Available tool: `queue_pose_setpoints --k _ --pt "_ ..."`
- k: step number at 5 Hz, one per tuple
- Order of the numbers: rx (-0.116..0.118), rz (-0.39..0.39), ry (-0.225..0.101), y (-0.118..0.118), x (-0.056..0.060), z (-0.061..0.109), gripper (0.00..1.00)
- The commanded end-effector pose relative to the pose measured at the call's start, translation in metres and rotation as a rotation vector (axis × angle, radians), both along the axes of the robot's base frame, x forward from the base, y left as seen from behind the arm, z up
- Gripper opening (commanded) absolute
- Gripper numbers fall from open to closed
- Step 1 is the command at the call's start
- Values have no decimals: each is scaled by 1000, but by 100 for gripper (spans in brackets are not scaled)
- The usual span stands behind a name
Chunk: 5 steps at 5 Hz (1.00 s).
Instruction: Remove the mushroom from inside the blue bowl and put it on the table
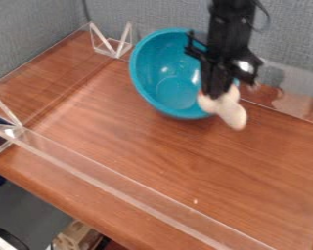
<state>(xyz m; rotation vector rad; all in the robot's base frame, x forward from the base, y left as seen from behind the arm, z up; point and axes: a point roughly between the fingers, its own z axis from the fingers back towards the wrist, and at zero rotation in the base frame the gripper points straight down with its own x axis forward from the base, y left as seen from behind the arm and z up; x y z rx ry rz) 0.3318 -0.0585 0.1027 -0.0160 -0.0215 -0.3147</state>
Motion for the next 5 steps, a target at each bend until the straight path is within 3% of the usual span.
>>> queue_pose_setpoints --k 1,3,5 --pt "-14 -57 -53 -16 -12 8 0" --pt "-8 -113 3 -32 -21 -31 0" --pt "1 -113 37 -24 -11 -59 0"
